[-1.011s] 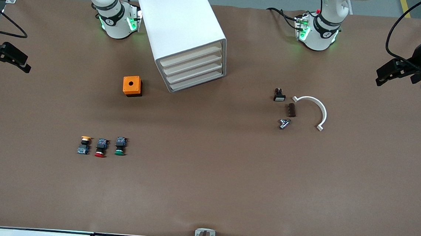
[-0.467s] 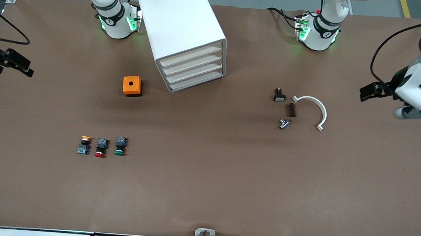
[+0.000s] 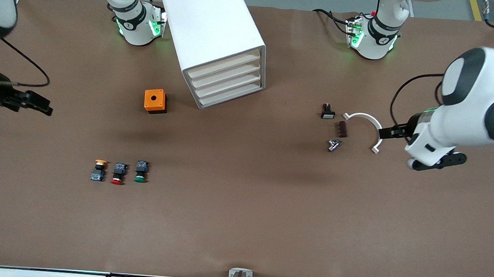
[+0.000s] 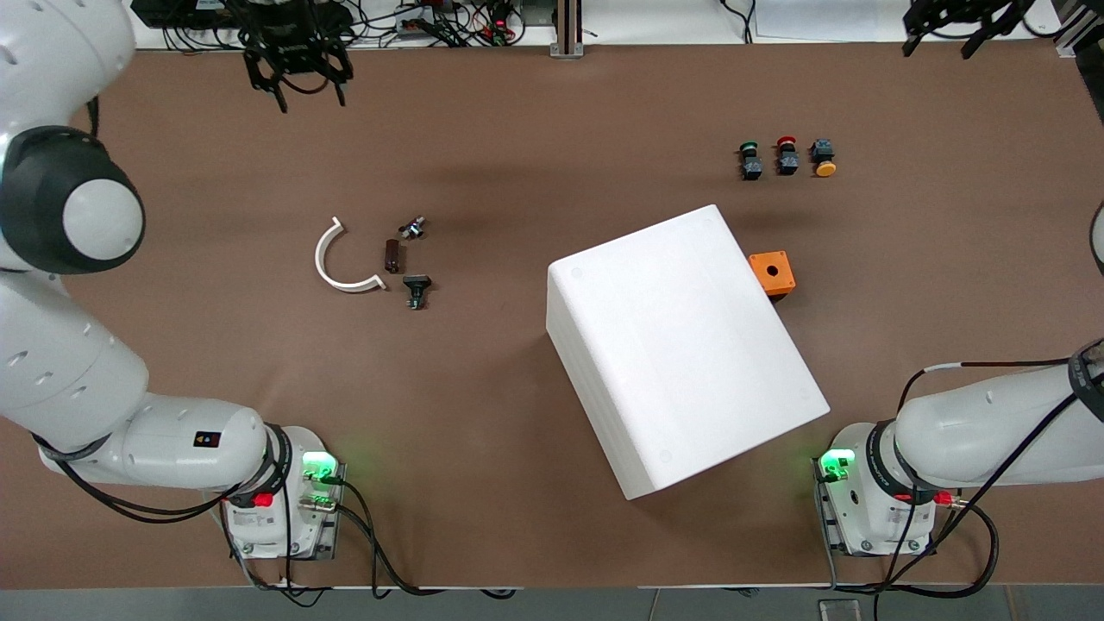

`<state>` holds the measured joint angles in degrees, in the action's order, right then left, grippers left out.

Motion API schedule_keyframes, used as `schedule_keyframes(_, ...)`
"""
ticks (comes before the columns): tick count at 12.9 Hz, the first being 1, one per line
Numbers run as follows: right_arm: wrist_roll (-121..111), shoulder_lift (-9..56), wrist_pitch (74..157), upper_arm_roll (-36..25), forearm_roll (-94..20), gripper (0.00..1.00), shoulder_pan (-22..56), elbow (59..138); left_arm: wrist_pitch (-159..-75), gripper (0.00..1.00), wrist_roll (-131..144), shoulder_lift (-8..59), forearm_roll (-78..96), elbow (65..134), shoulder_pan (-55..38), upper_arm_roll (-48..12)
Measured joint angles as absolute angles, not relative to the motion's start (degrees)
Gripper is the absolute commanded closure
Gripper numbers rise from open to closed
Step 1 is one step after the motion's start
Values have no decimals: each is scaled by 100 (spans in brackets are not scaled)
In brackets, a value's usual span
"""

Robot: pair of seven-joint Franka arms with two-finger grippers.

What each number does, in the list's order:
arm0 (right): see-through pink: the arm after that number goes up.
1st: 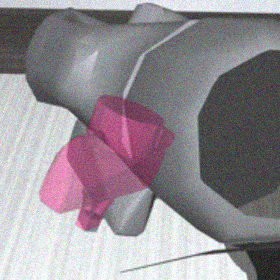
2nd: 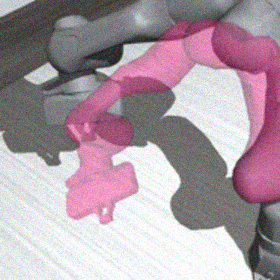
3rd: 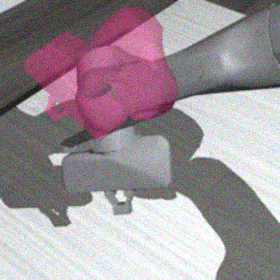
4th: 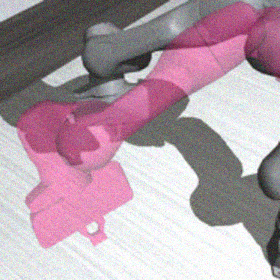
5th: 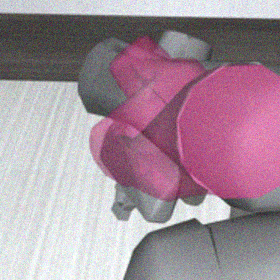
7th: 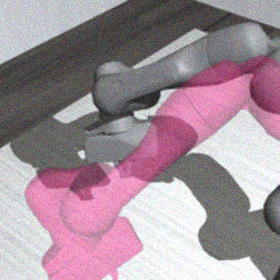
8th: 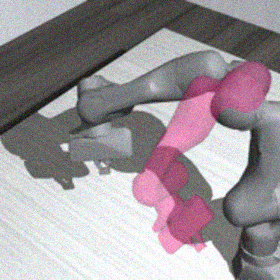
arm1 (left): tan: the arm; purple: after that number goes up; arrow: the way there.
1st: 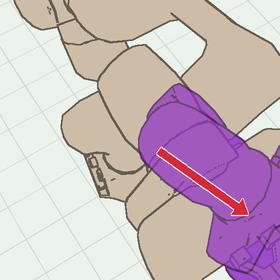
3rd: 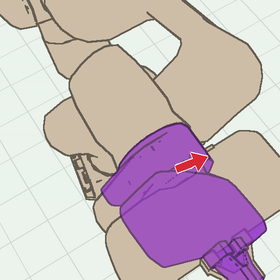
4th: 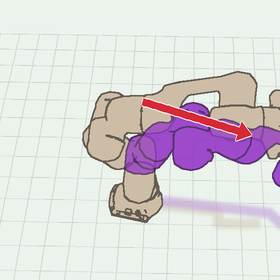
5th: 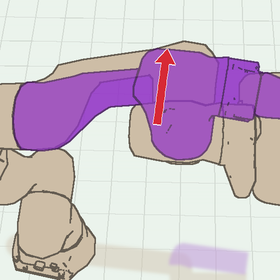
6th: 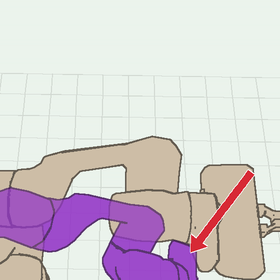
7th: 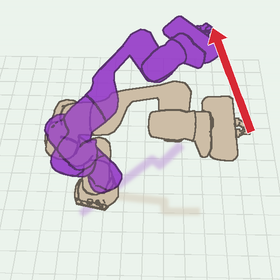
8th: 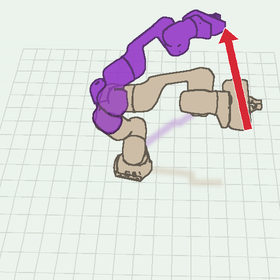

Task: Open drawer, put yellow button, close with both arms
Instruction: 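Reach the left gripper toward the cabinet while the right gripper reaches the buttons, then grasp the drawer handle with the left gripper while the right gripper grasps the yellow button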

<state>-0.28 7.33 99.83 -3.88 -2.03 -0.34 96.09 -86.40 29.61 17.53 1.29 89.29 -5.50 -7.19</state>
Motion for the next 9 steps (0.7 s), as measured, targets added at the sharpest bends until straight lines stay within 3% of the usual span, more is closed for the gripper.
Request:
schedule_keyframes(5,-26,1840,10897,-387,-323,0,-6,9735,-8677,0,5070,2745,351,8637,-1163,-738)
schedule_keyframes(9,-25,2613,12215,-413,-325,0,-70,10223,-8744,0,6705,3366,733,8354,-1722,-747)
